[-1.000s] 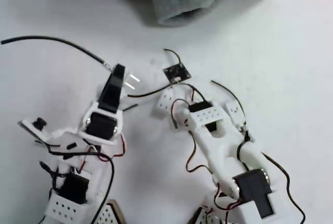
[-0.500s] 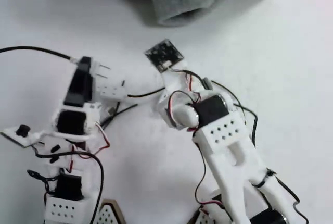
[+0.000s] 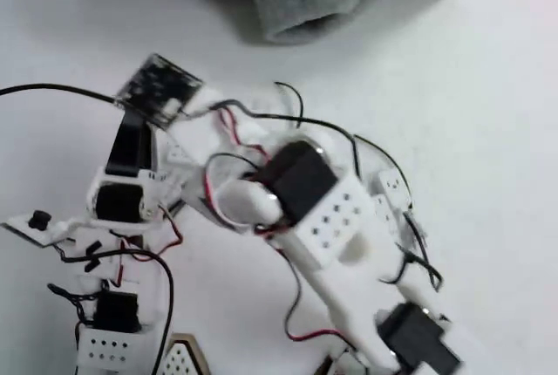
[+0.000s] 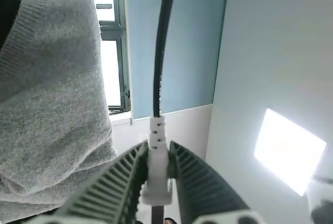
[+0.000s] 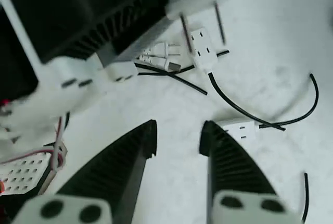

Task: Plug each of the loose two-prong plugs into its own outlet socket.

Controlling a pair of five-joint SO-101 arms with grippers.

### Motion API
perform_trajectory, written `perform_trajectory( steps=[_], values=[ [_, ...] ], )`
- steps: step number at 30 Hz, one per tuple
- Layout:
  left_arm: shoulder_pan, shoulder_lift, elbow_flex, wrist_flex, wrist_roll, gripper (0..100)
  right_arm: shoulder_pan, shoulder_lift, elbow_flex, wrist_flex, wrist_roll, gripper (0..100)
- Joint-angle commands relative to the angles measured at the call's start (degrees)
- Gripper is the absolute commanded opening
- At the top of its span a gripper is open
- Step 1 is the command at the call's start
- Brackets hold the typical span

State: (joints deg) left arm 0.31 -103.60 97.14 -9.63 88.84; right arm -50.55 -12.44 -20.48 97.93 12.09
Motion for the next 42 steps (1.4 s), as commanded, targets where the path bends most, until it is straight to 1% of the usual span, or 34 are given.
perform_trajectory(
  steps=[1,6,9,11,16,18,28,32,42],
  values=[
    [-0.5,-0.7,-0.2,-0.8,0.4,2,-1.0,6.1,-10.4,0.5,0.4,8.2],
    [-4.5,-0.7,-0.2,-0.8,0.4,2,-0.9,13.8,-18.5,0.5,0.8,8.0],
    [-5.5,-0.6,-0.2,-0.8,0.4,2,-0.8,16.4,-21.5,0.5,3.4,8.0],
    [-5.4,-0.6,-0.2,-0.8,0.4,2,0.5,17.5,-23.3,0.5,4.7,8.0],
    [-3.6,-0.5,-0.2,0.2,0.4,2,3.3,20.8,-28.0,0.5,4.8,8.0],
    [-2.6,-0.5,-0.1,1.4,0.4,2,3.4,22.1,-30.2,0.5,4.9,7.9],
    [-2.7,-0.5,-0.1,1.7,0.4,2,3.6,28.4,-39.7,0.5,4.9,8.0],
    [-2.3,-0.5,-0.1,1.7,0.4,2,4.1,30.5,-43.1,-1.1,4.9,7.8],
    [-2.3,-0.5,-0.1,1.7,0.4,2,4.1,33.8,-46.5,-4.6,4.9,7.7]
  ],
)
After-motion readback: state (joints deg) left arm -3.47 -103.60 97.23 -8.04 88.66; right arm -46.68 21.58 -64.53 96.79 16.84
